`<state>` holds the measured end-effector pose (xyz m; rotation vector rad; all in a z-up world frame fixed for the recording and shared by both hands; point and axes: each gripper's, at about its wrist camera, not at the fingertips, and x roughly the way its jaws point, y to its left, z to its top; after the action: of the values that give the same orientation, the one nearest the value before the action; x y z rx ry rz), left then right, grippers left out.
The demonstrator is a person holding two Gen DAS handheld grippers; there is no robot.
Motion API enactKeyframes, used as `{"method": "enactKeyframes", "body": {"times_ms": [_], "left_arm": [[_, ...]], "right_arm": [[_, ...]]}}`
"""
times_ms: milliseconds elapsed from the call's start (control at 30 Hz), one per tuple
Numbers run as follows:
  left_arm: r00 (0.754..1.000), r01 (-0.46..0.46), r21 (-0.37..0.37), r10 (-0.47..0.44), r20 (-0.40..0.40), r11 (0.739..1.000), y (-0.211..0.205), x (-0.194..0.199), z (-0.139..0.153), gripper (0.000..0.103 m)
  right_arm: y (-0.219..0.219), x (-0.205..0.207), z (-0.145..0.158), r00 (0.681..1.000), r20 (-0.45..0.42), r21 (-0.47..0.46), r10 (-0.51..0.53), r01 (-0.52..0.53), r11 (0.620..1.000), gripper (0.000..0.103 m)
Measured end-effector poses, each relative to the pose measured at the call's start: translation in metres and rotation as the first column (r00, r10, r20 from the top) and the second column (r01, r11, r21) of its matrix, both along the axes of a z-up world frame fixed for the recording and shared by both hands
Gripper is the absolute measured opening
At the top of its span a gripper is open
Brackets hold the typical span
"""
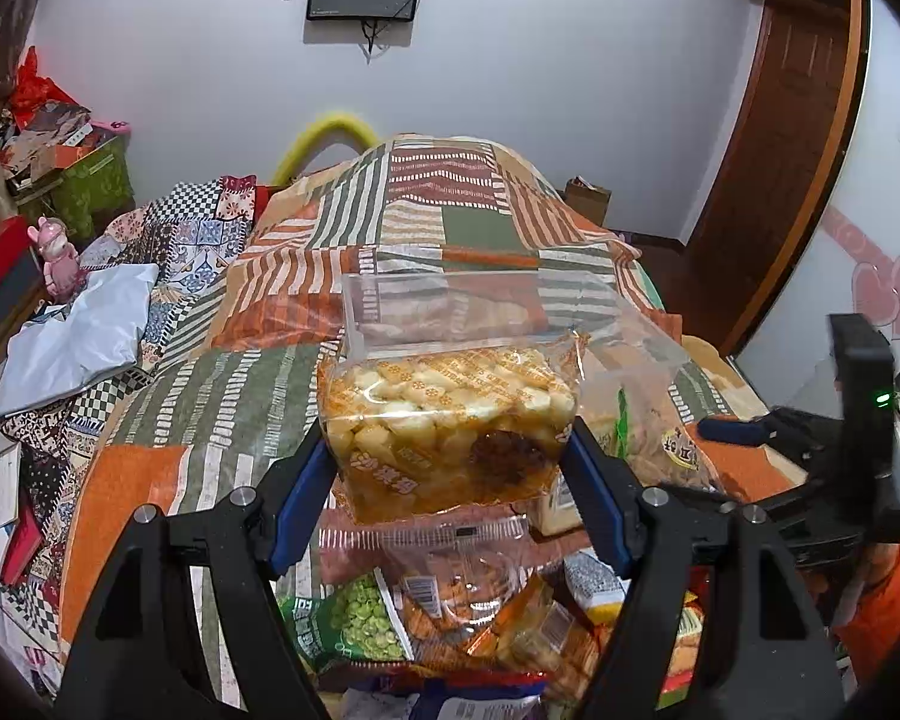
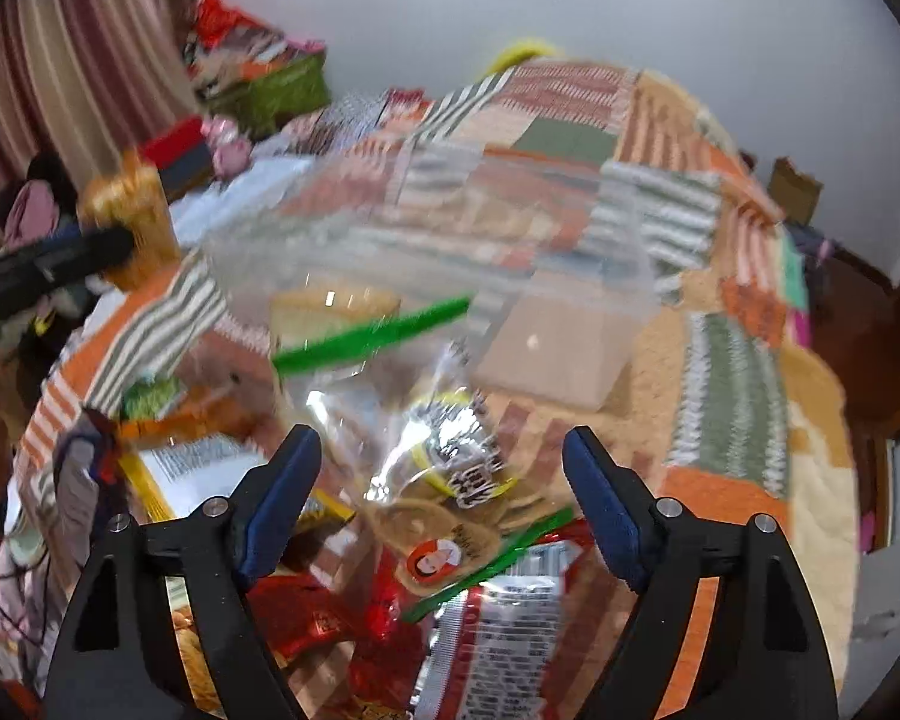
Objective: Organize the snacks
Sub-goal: 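Carry both packs into the clear plastic box and open both tools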
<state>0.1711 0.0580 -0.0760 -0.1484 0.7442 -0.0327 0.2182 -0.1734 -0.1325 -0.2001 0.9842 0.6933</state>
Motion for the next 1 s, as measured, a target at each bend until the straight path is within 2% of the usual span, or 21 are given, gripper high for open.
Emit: {"method": "enactKeyframes", "body": {"times_ms": [167, 233, 267, 333, 400, 533, 833, 1000], "left_arm": [[1.0, 0.006, -0.01, -0.006, -0.005, 1.0, 0.0, -0.002, -0.002, 0.073], [1.0, 0.009, -0.01, -0.009, -0.008, 1.0, 0.0, -0.002, -0.004, 0.073], [1.0, 0.009, -0.007, -0.009, -0.009, 1.0, -0.001, -0.002, -0.004, 0.073], [1.0, 0.006, -0.001, -0.006, -0.01, 1.0, -0.001, -0.001, -0.006, 0.073], [1.0, 0.002, -0.006, -0.002, -0.012, 1.0, 0.001, 0.002, -0.006, 0.073], [1.0, -0.007, -0.009, 0.007, -0.001, 1.0, 0.002, 0.004, -0.001, 0.073], [0.999, -0.006, 0.012, 0.005, 0.049, 1.0, 0.0, 0.026, 0.021, 0.073], [1.0, 0.012, -0.019, -0.012, 0.01, 1.0, 0.001, 0.052, 0.021, 0.073]], "right_arm": [[0.003, 0.007, -0.016, 1.0, -0.016, -0.033, -0.003, 0.003, 0.999, 0.08], [0.0, 0.009, -0.016, 1.0, -0.017, -0.021, -0.01, 0.01, 1.0, 0.066], [-0.001, 0.007, -0.014, 1.0, -0.014, -0.014, -0.012, 0.012, 1.0, 0.063], [-0.006, 0.003, -0.01, 1.0, -0.006, 0.002, -0.015, 0.015, 1.0, 0.049], [-0.007, -0.001, -0.004, 0.999, 0.023, 0.004, -0.023, 0.023, 1.0, 0.046], [-0.012, -0.005, 0.008, 0.998, 0.057, 0.031, -0.036, 0.035, 0.999, 0.043], [-0.012, 0.012, 0.065, 0.982, 0.158, 0.158, -0.108, 0.082, 0.984, 0.043], [-0.002, 0.035, 0.078, 0.972, 0.189, 0.178, -0.141, 0.107, 0.978, 0.043]]}}
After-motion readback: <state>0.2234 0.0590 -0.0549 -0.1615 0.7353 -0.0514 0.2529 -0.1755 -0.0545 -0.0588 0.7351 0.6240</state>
